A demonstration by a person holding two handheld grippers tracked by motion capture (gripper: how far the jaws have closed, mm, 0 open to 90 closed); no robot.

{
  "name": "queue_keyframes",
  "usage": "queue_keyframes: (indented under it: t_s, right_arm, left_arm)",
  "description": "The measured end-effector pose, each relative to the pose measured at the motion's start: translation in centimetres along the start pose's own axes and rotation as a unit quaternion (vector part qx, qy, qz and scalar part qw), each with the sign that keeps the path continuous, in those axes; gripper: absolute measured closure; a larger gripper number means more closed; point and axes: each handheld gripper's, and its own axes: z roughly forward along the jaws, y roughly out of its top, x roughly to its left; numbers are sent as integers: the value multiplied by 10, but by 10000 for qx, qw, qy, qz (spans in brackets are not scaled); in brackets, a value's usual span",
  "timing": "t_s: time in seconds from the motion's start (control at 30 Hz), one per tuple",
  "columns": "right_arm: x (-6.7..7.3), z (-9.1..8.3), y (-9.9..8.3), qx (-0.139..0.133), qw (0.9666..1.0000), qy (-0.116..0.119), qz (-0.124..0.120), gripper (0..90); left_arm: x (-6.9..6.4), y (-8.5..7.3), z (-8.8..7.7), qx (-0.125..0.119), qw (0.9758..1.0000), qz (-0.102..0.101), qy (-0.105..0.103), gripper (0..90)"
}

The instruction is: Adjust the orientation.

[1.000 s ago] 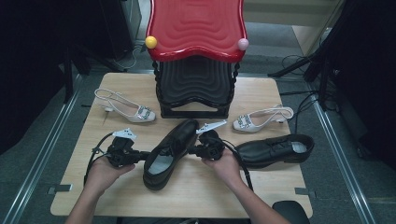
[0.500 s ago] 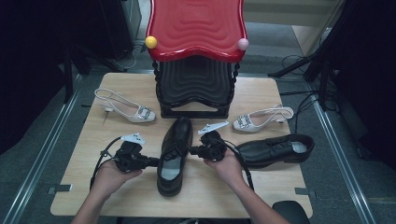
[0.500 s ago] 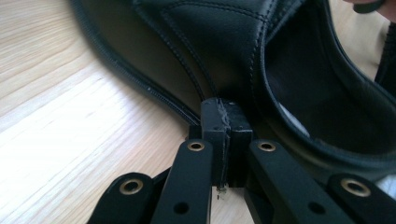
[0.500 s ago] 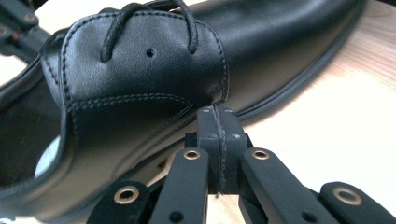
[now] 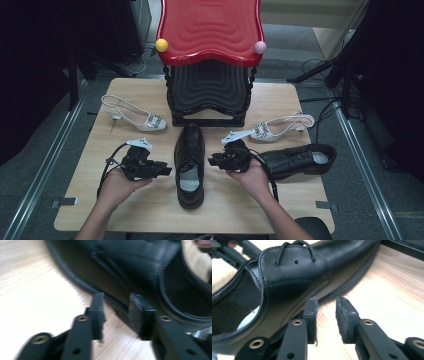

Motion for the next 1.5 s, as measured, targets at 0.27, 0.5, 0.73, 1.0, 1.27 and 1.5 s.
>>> queue_keyframes:
  t_s: [0.27,0.5,0.73,1.0,1.27,1.5]
  right_arm:
    - [-6,-22,-10,-182,9998,-11,129,654]
    - [-10,-40,-21,-252,9993,-131,231,716]
    - [-11,-55,-31,-189,9994,-198,227,828]
    - [-14,-72,-45,-168,9983,-410,379,900]
    - [-17,-90,-64,-136,9966,-702,420,900]
    - [-25,-105,-83,-88,9944,-875,588,900]
  left_arm:
    - [7,7,3,-55,9999,115,71,396]
    - [15,10,2,-38,9999,39,112,360]
    - [17,18,1,-124,9997,83,209,361]
    - [22,23,2,-247,9993,33,262,369]
    - [23,26,10,-89,9989,189,426,375]
    - [24,31,12,-129,9993,199,298,376]
